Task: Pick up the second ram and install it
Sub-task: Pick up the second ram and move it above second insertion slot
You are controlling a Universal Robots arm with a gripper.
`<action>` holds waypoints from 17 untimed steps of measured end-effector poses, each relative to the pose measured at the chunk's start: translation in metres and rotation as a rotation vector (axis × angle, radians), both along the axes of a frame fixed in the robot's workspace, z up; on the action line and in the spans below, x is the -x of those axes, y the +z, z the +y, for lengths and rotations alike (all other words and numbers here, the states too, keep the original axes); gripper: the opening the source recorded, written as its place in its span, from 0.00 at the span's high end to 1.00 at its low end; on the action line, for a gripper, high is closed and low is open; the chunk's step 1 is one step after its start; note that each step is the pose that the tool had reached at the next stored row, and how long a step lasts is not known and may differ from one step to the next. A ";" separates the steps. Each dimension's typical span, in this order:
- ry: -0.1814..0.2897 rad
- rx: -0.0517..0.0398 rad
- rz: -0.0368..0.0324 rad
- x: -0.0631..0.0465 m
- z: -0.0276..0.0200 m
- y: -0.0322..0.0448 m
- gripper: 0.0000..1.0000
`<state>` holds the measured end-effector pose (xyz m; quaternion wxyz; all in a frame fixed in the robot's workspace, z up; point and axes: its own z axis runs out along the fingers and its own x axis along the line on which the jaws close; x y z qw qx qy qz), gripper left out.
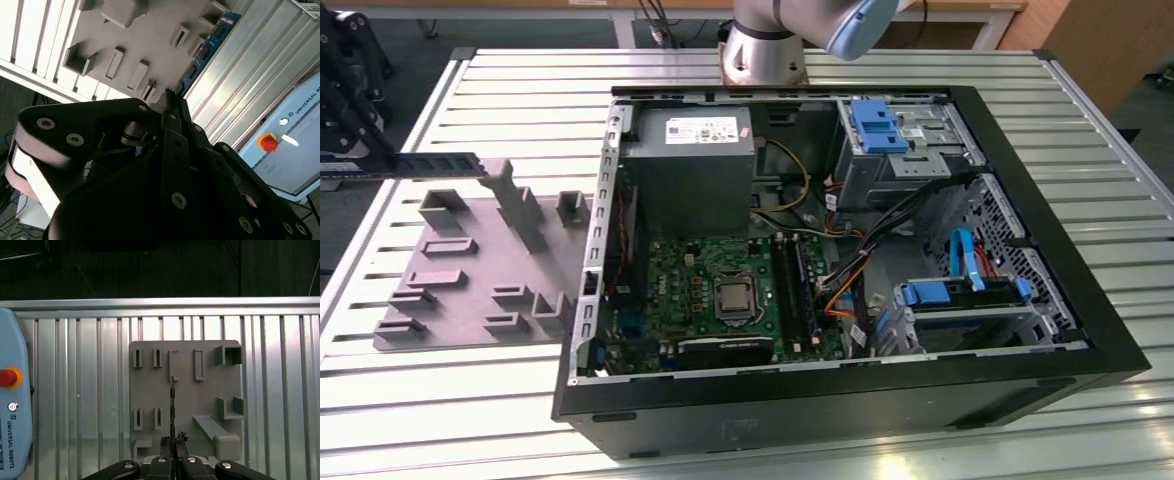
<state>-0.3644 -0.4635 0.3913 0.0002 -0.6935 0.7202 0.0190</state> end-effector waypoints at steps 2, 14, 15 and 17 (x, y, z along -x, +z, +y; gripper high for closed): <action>0.000 0.0000 -0.0001 -0.001 0.0000 -0.0001 0.86; 0.000 -0.0001 -0.0001 -0.005 0.0000 -0.0001 0.86; 0.000 0.0000 0.0000 -0.006 0.0000 0.0000 0.86; 0.000 -0.0001 -0.0001 -0.008 0.0000 0.0000 0.86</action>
